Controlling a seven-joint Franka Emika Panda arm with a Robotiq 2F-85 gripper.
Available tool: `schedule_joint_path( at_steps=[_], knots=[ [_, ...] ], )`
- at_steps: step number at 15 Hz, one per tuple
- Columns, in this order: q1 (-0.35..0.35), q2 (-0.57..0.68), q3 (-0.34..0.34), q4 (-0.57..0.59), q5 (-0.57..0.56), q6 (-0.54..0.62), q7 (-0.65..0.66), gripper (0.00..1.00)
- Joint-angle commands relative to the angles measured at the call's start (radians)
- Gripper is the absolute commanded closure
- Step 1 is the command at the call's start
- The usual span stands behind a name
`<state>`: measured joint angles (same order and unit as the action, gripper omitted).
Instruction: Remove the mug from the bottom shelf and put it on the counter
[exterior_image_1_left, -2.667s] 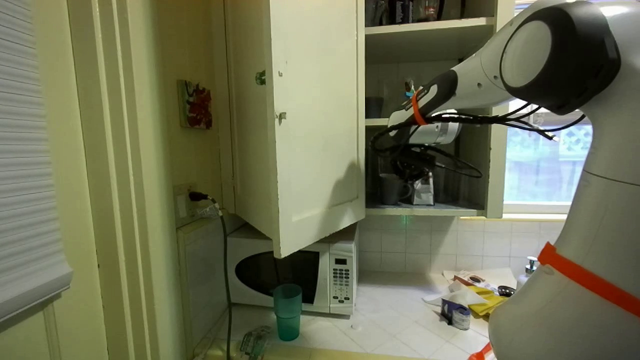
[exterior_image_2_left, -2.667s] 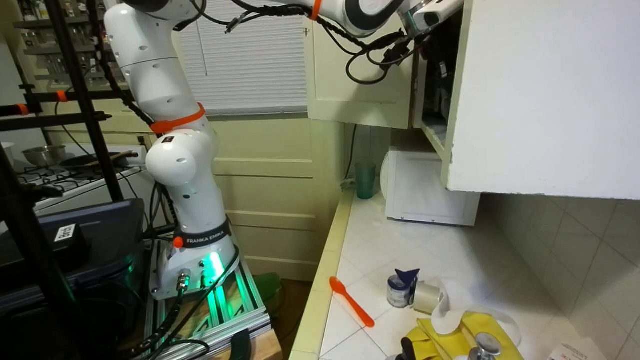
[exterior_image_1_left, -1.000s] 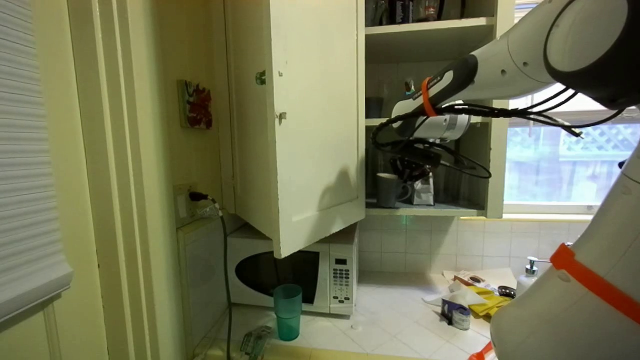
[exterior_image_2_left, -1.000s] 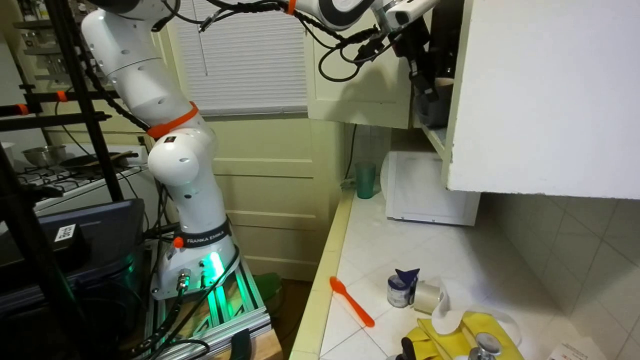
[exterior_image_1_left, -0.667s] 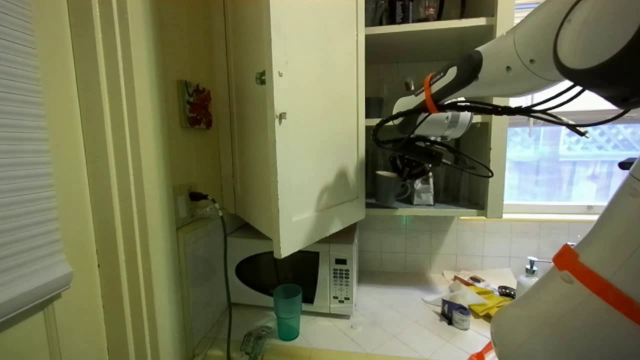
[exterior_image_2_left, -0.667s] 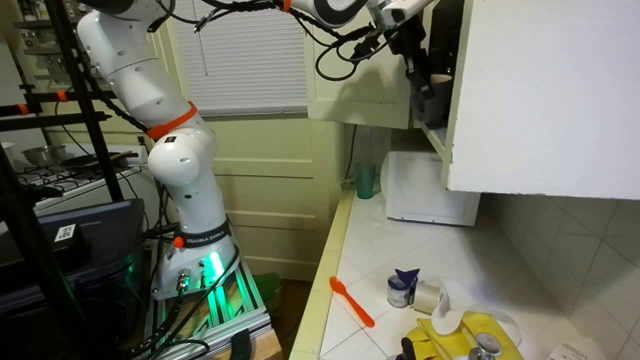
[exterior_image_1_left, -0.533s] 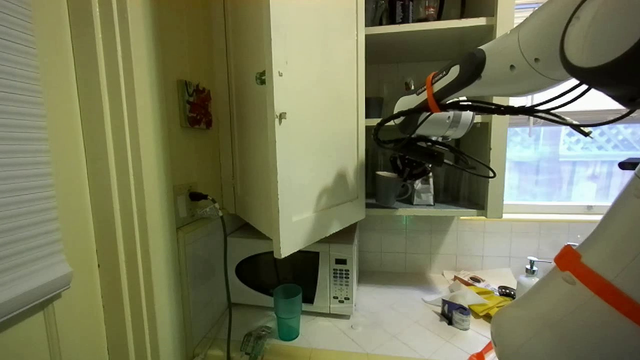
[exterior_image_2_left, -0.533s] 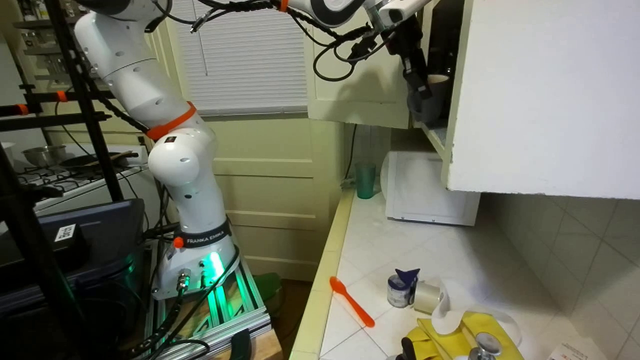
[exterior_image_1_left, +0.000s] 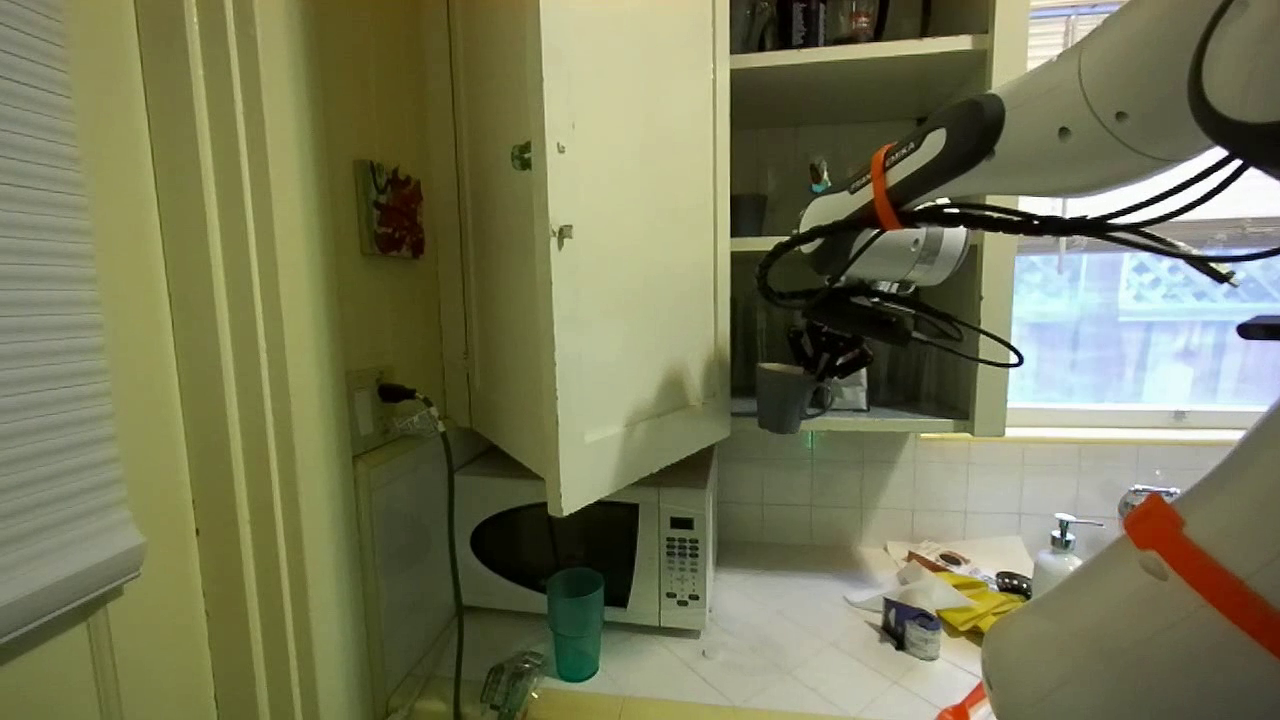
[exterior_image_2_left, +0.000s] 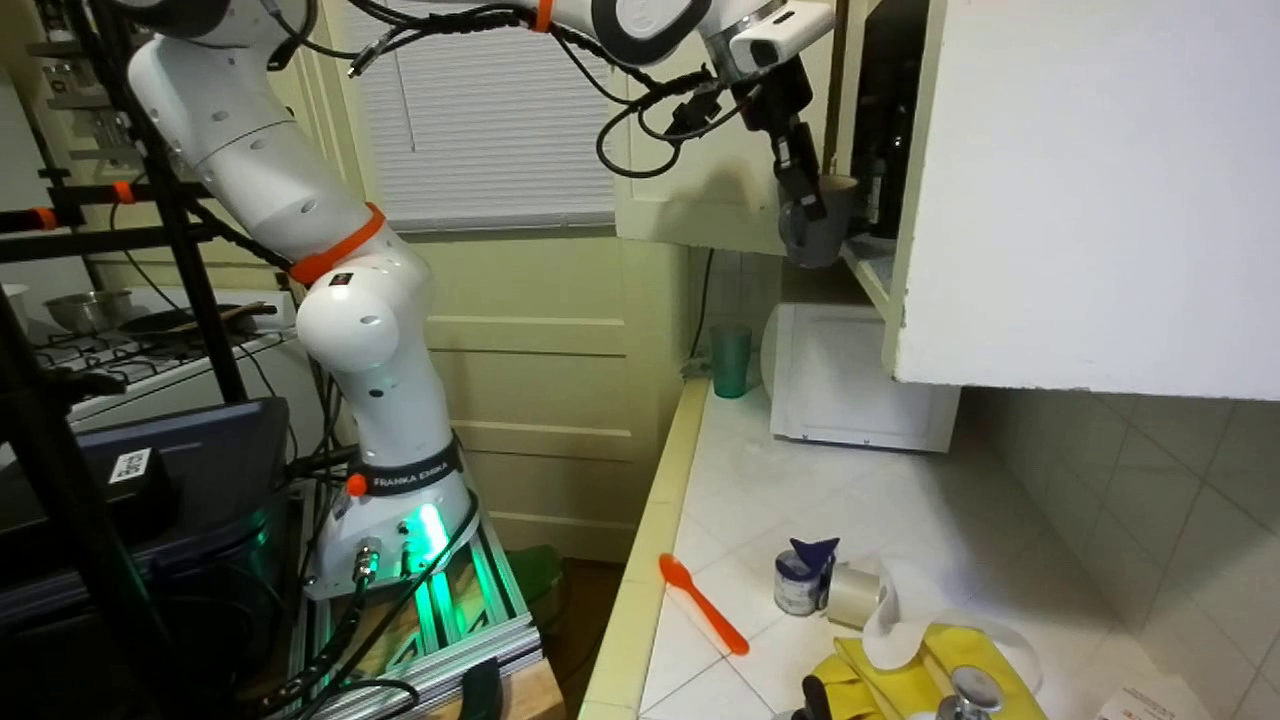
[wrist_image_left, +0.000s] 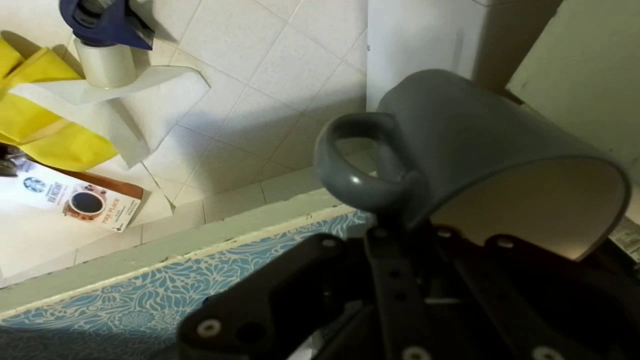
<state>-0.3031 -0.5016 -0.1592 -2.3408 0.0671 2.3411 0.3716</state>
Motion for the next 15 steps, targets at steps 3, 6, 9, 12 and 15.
schedule_joint_path(
  at_steps=[3, 6, 9, 12, 15],
  knots=[
    [-0.003, -0.069, -0.003, -0.084, -0.002, -0.054, -0.052, 0.98],
    [-0.009, -0.061, 0.002, -0.126, -0.019, -0.060, -0.066, 0.98],
    [-0.010, -0.041, -0.001, -0.168, -0.021, -0.032, -0.073, 0.98],
    [-0.018, -0.021, -0.005, -0.216, -0.029, 0.030, -0.086, 0.98],
    [-0.030, 0.011, -0.016, -0.258, -0.039, 0.121, -0.108, 0.98]
  ],
)
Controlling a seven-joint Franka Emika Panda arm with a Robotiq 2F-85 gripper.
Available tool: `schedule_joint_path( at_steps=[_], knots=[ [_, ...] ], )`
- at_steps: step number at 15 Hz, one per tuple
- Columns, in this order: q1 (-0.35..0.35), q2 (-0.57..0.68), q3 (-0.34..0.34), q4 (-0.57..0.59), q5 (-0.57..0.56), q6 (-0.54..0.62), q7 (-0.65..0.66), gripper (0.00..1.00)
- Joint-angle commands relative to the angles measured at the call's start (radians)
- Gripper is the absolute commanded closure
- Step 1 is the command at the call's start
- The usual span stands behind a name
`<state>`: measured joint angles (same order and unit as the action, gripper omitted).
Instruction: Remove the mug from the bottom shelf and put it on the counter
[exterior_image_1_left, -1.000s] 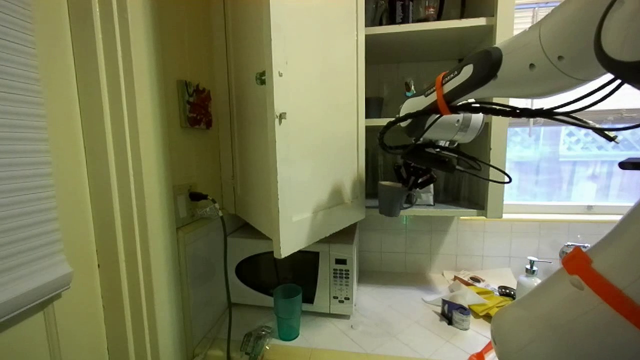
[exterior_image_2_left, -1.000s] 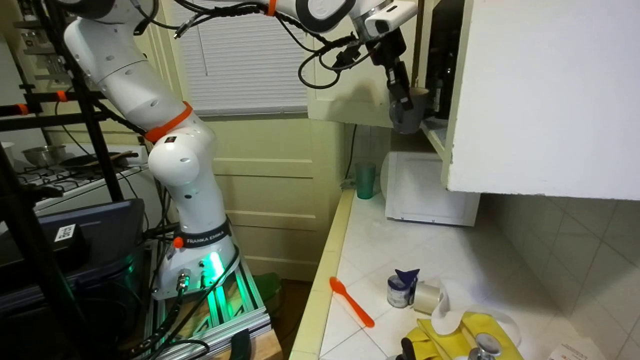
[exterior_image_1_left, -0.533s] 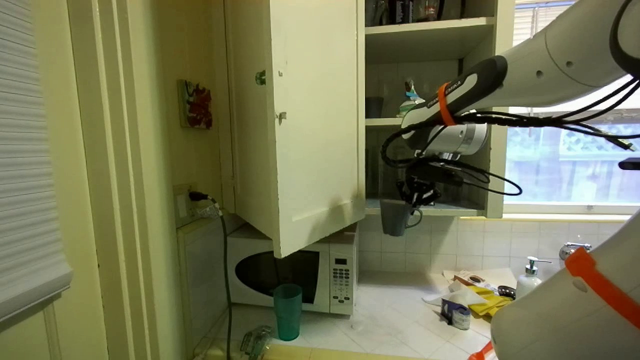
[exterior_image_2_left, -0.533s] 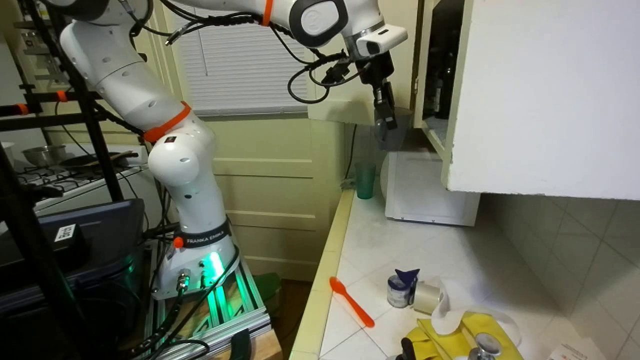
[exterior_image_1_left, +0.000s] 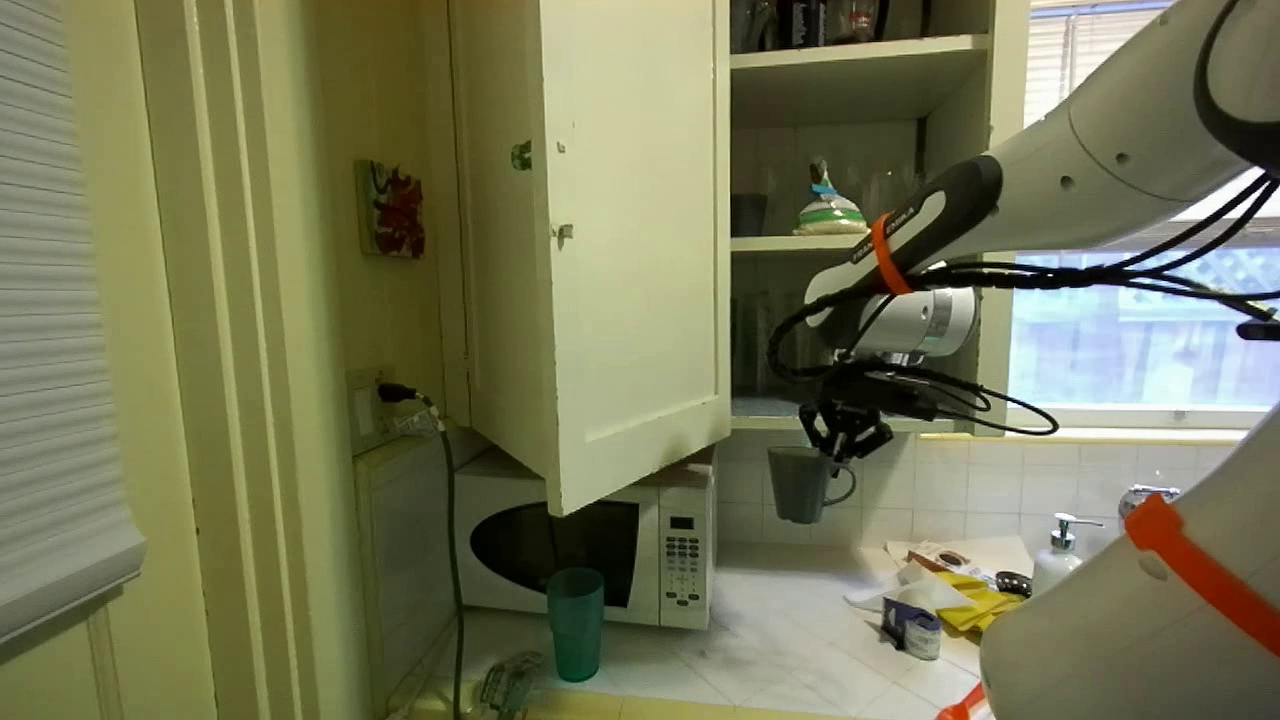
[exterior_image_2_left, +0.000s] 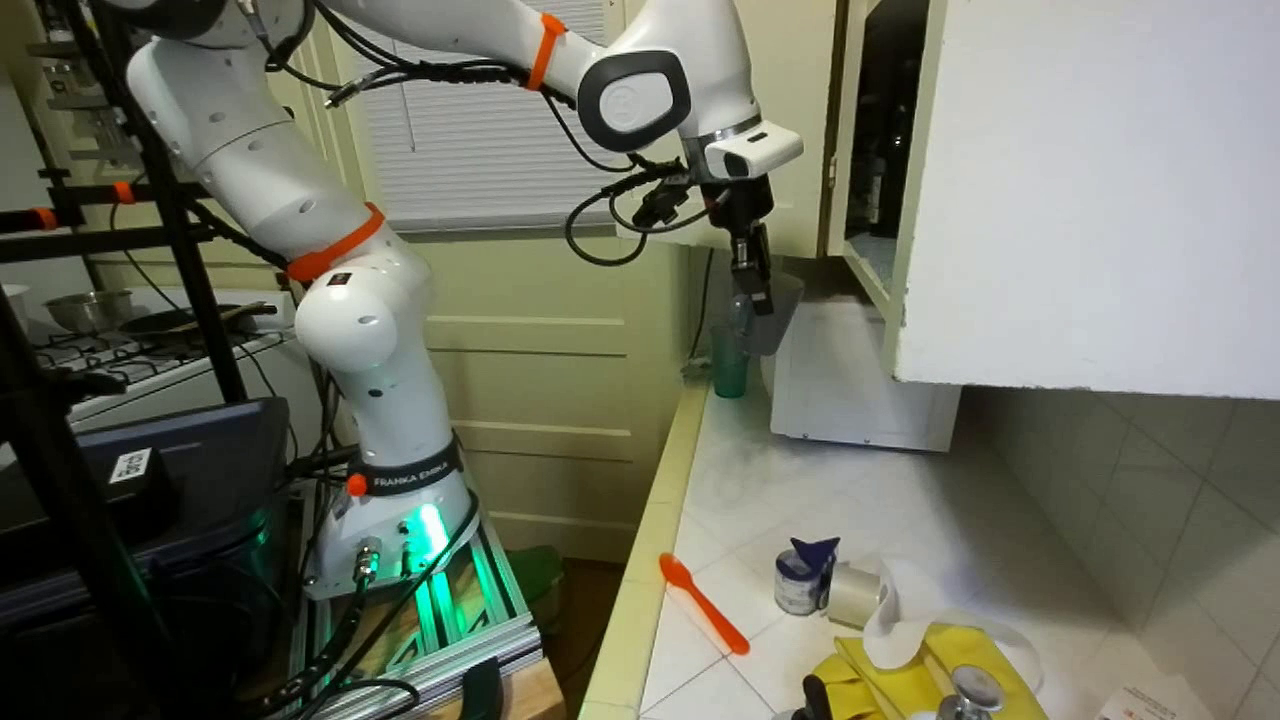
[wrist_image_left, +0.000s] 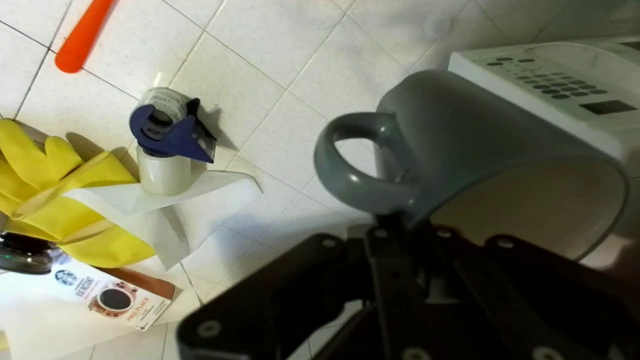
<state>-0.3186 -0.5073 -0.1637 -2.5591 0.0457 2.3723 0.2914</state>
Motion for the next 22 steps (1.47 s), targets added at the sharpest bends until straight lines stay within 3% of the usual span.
schedule_joint_path(
  at_steps=[1, 9, 22],
  knots=[
    [-0.018, 0.032, -0.018, -0.052, -0.017, 0.125, -0.036, 0.98],
    [-0.019, 0.196, -0.067, -0.110, -0.002, 0.375, -0.105, 0.98],
    [0.009, 0.490, -0.087, -0.111, 0.053, 0.662, -0.113, 0.98]
  ],
)
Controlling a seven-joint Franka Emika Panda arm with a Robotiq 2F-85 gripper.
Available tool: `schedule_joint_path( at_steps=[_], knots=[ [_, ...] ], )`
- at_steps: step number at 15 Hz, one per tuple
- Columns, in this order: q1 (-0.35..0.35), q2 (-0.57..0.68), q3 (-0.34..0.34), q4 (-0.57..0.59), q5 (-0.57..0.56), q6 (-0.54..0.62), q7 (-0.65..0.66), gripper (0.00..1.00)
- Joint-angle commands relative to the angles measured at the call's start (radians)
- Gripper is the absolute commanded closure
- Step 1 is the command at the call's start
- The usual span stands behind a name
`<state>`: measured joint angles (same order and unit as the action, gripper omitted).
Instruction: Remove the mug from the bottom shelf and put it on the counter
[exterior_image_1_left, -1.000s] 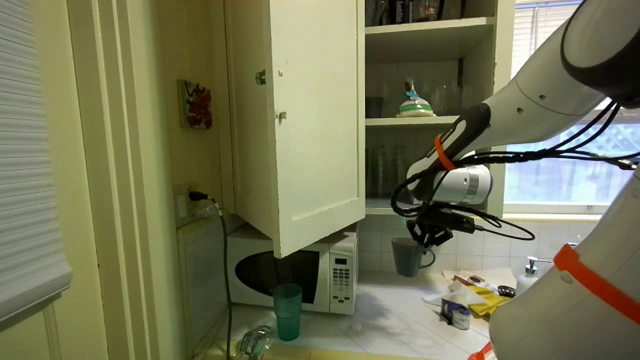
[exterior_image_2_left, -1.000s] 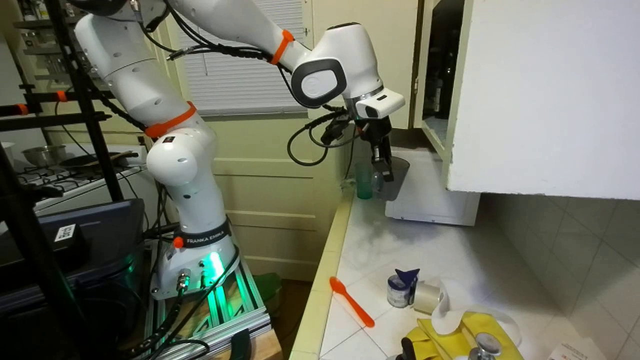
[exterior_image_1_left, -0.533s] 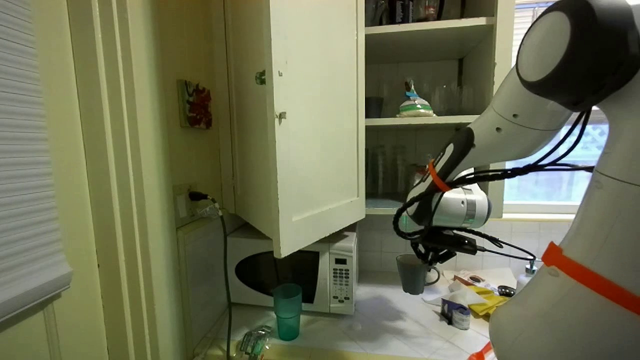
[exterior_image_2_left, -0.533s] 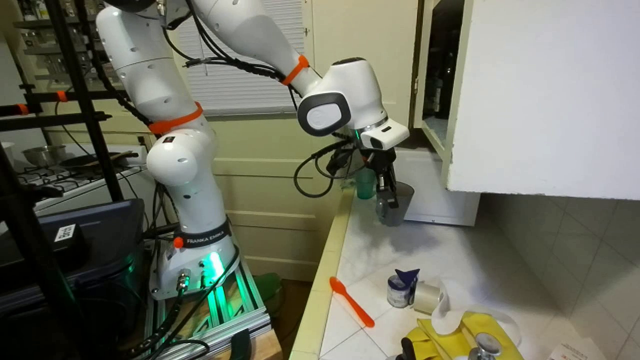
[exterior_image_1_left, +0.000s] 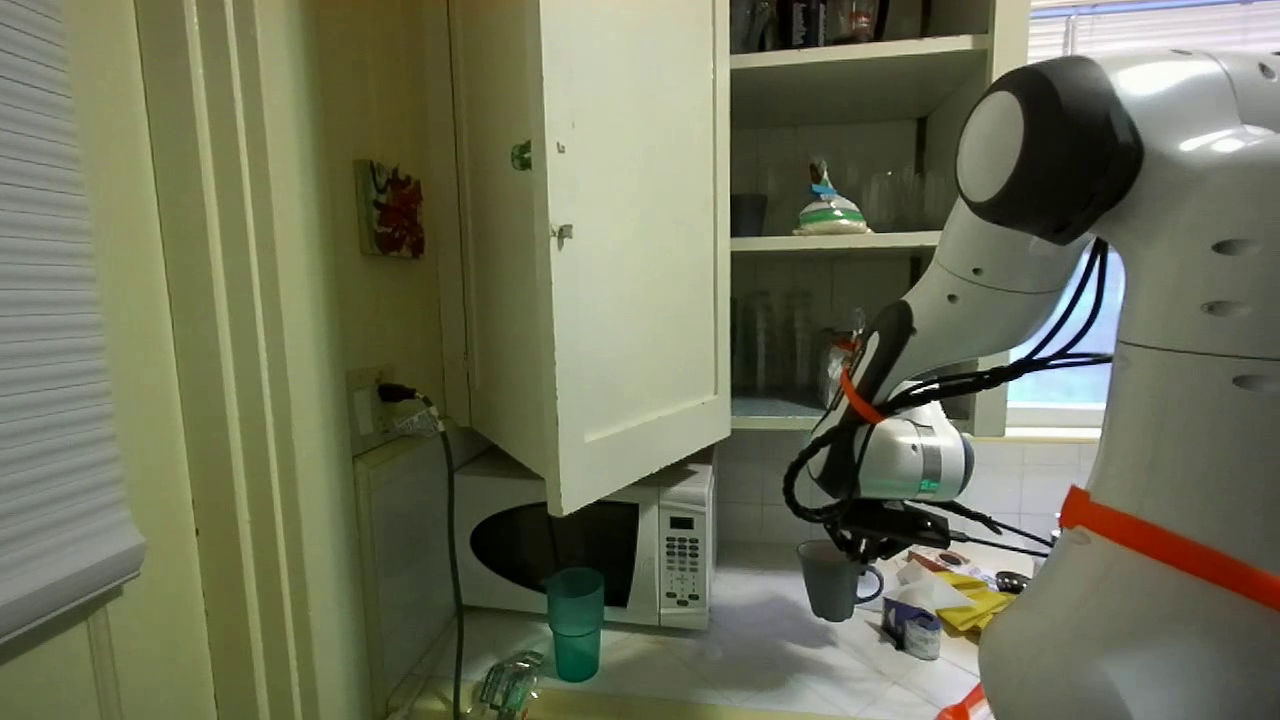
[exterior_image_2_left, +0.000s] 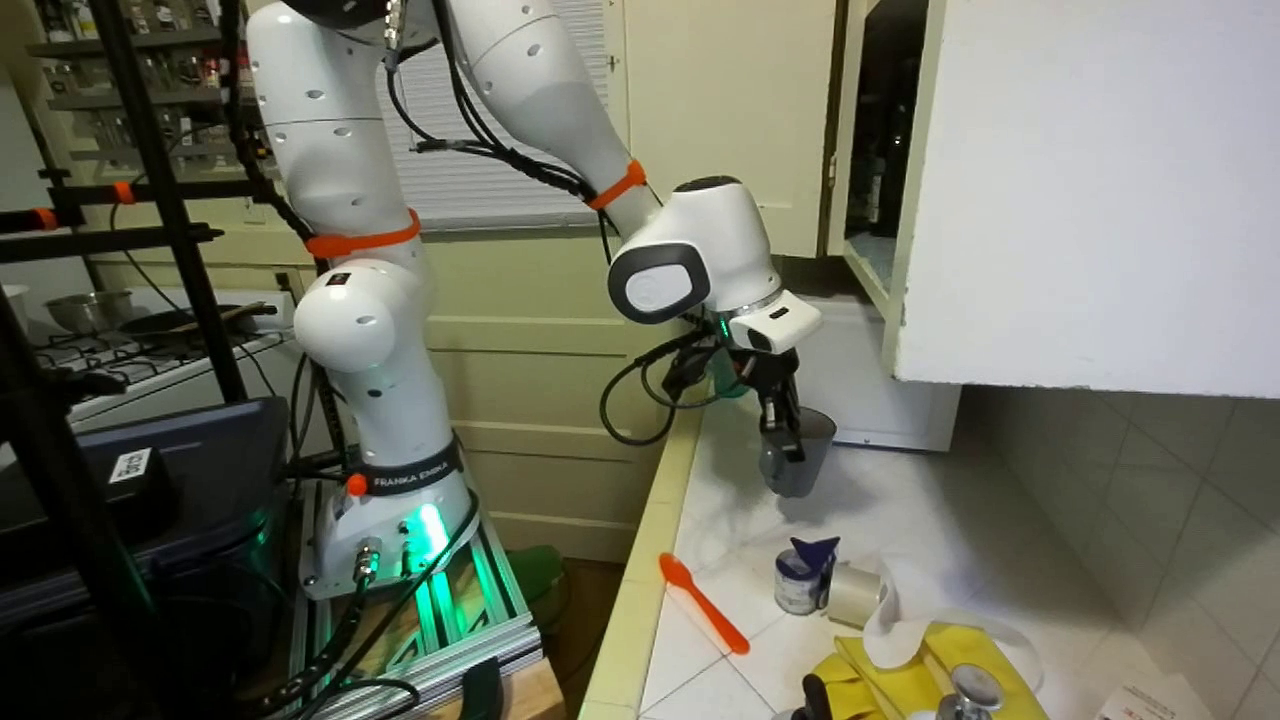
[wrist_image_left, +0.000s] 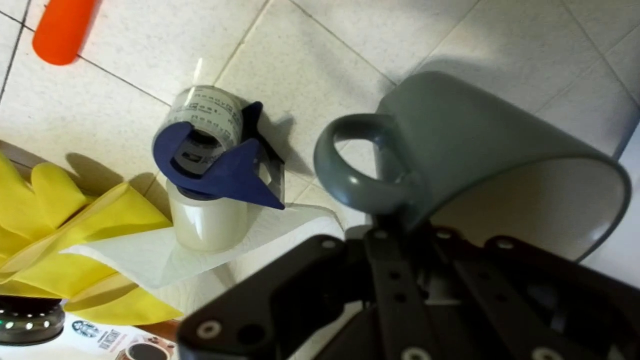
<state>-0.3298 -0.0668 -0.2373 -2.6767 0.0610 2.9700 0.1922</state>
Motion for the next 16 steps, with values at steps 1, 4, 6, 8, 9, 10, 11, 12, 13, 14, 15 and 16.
schedule_joint_path(
  at_steps=[1, 4, 6, 8, 9, 10, 11, 12, 13, 14, 15, 16],
  knots=[
    [0.014, 0.065, -0.003, 0.006, 0.055, 0.084, -0.022, 0.98],
    [0.012, 0.102, 0.010, 0.010, 0.084, 0.123, -0.015, 0.98],
    [0.007, 0.122, 0.018, 0.015, 0.096, 0.135, -0.012, 0.98],
    [0.003, 0.137, 0.026, 0.021, 0.110, 0.140, -0.010, 0.98],
    [0.002, 0.145, 0.029, 0.024, 0.119, 0.142, -0.005, 0.98],
    [-0.001, 0.148, 0.034, 0.026, 0.132, 0.143, -0.004, 0.98],
    [-0.002, 0.152, 0.038, 0.030, 0.144, 0.139, -0.003, 0.98],
    [-0.004, 0.158, 0.041, 0.033, 0.155, 0.140, -0.003, 0.98],
    [-0.006, 0.162, 0.045, 0.037, 0.165, 0.140, -0.003, 0.98],
    [-0.006, 0.166, 0.048, 0.040, 0.176, 0.143, -0.002, 0.98],
    [-0.007, 0.170, 0.051, 0.043, 0.187, 0.145, -0.004, 0.98],
    [-0.008, 0.174, 0.055, 0.046, 0.200, 0.146, -0.005, 0.98]
  ],
)
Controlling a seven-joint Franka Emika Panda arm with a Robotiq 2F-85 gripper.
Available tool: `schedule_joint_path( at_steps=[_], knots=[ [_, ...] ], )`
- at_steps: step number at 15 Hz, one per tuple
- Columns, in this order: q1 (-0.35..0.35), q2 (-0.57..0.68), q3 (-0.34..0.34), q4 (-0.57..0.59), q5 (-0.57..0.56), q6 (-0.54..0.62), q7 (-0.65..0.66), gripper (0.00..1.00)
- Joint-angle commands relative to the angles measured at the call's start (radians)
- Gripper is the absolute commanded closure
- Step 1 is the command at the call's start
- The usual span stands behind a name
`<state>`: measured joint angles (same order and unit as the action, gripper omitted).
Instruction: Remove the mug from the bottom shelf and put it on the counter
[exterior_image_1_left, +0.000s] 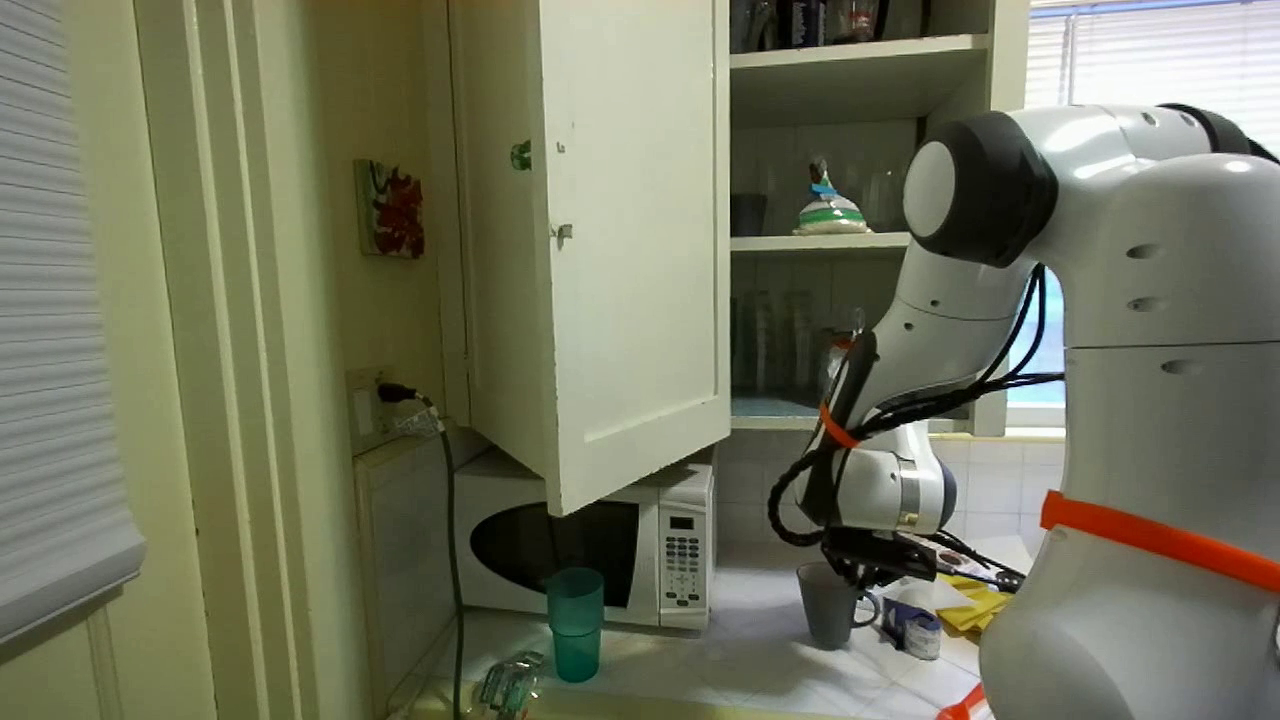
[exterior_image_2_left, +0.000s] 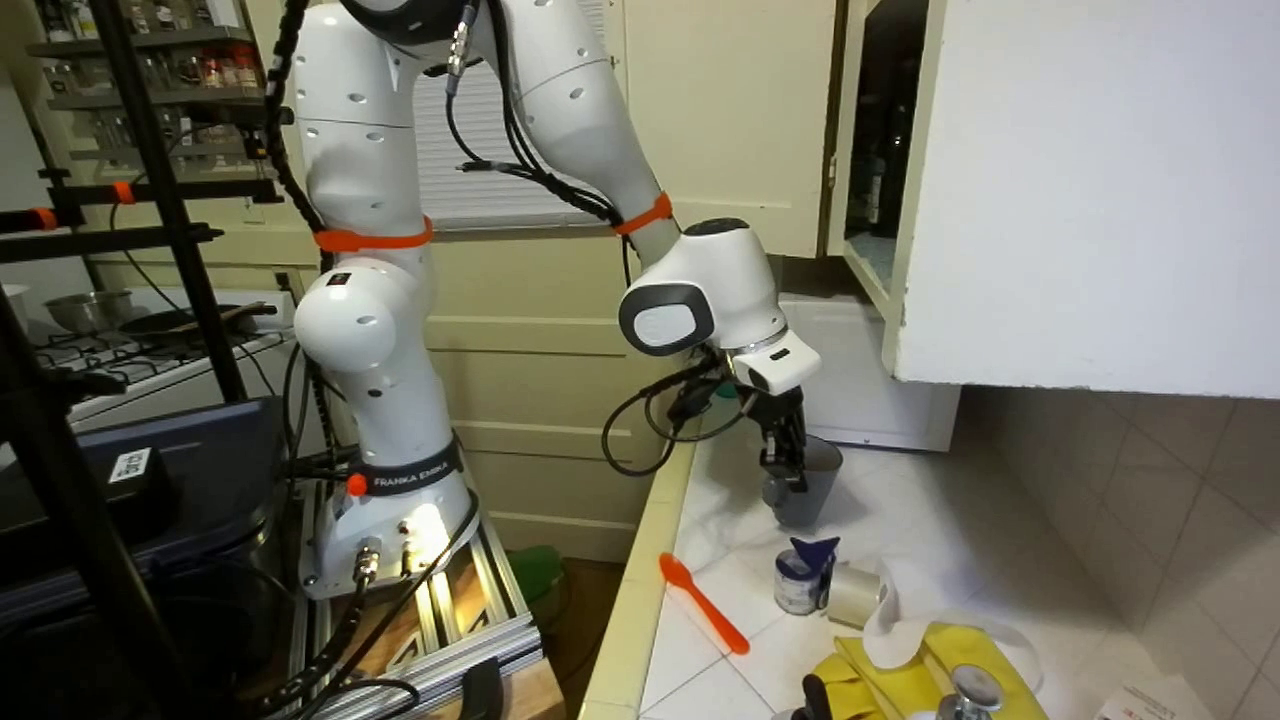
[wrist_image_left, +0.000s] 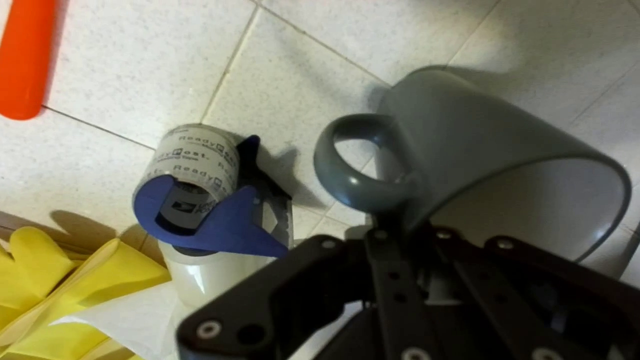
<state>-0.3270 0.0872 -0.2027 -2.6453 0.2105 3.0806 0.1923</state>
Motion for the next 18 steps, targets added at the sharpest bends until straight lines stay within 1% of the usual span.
schedule_joint_path(
  at_steps=[1, 5, 10, 12, 13, 18],
  knots=[
    [-0.012, 0.024, 0.024, 0.017, 0.060, 0.036, -0.006, 0.98],
    [-0.019, 0.040, 0.038, 0.026, 0.092, 0.043, -0.010, 0.98],
    [-0.028, 0.062, 0.047, 0.042, 0.105, 0.052, -0.010, 0.98],
    [-0.030, 0.070, 0.048, 0.047, 0.103, 0.057, -0.008, 0.91],
    [-0.031, 0.073, 0.047, 0.048, 0.101, 0.061, -0.007, 0.72],
    [-0.040, 0.068, 0.055, 0.060, 0.103, 0.067, -0.005, 0.36]
  ],
)
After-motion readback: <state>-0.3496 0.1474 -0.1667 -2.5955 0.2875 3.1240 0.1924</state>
